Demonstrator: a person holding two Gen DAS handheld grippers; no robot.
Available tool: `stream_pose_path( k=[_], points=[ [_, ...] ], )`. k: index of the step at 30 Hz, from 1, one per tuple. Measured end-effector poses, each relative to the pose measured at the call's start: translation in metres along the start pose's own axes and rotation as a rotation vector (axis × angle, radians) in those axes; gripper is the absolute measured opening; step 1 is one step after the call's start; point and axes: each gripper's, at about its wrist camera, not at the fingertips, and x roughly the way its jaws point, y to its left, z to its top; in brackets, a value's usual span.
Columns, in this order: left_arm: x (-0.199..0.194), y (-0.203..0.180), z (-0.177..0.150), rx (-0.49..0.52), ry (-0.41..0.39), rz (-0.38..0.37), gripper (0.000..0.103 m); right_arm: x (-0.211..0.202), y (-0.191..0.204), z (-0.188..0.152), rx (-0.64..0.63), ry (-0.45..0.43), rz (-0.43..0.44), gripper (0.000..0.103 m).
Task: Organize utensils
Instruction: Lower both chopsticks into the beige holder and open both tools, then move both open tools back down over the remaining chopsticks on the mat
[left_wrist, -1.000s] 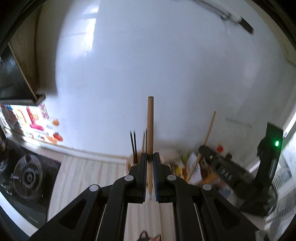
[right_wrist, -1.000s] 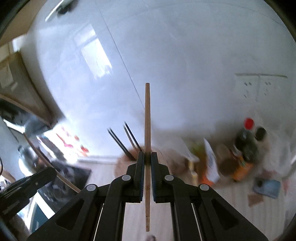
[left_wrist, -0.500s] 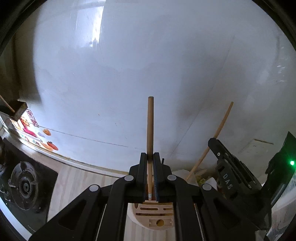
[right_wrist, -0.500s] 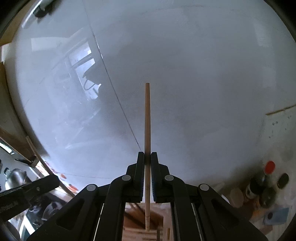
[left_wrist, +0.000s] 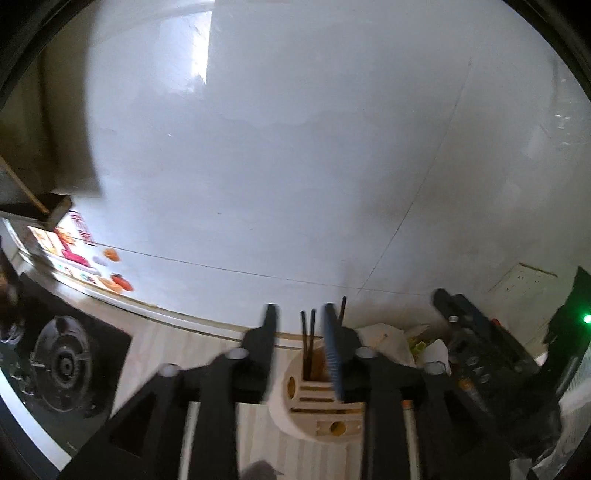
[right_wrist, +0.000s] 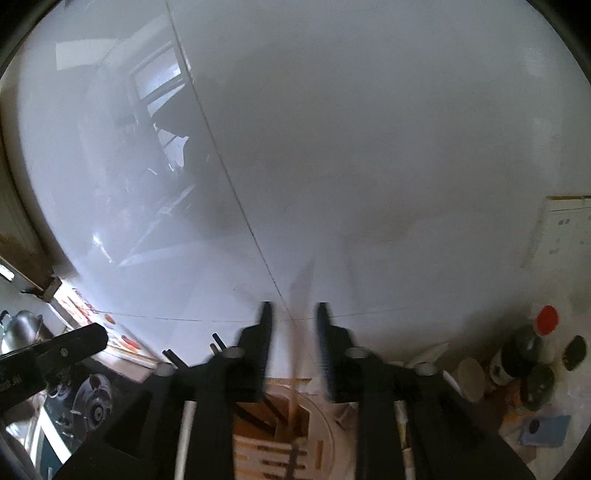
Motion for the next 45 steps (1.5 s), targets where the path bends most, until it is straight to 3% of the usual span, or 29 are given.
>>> stream_pose_path(
  k=[2, 8, 11, 17, 19, 22, 32, 39, 43, 45],
  points=[
    [-0.012, 0.003, -0.01, 0.003, -0.022, 0.033, 0.069, -0.014, -0.002, -0.002, 0.0, -0.003, -0.003, 0.035],
    [-0.021, 0.014, -0.057, 0.0, -0.019, 0.098, 0.103, -0.064, -0.023, -0.025, 0.041, 0.011, -0.092, 0.044],
    [-0.016, 0.015, -0.087, 0.021, 0.003, 0.151, 0.103, -0.085, -0.04, -0.048, 0.059, 0.036, -0.139, 0.051],
    [0.018, 0.012, -0.152, 0.046, 0.153, 0.161, 0.103, -0.094, -0.074, -0.111, 0.093, 0.167, -0.193, 0.065],
    [0.03, 0.007, -0.175, 0.071, 0.193, 0.19, 0.103, -0.095, -0.093, -0.133, 0.106, 0.217, -0.199, 0.065],
    [0.046, 0.0, -0.209, 0.095, 0.257, 0.245, 0.103, -0.087, -0.117, -0.17, 0.104, 0.317, -0.24, 0.065],
    [0.094, -0.025, -0.287, 0.184, 0.44, 0.251, 0.103, -0.026, -0.143, -0.304, 0.081, 0.724, -0.271, 0.064],
    [0.105, -0.039, -0.31, 0.227, 0.479, 0.278, 0.103, -0.014, -0.143, -0.354, 0.035, 0.829, -0.316, 0.06],
    [0.109, -0.048, -0.316, 0.242, 0.489, 0.269, 0.103, -0.015, -0.142, -0.369, -0.001, 0.847, -0.337, 0.048],
    [0.111, -0.055, -0.317, 0.256, 0.489, 0.26, 0.103, -0.019, -0.145, -0.37, 0.003, 0.841, -0.324, 0.033]
  ],
)
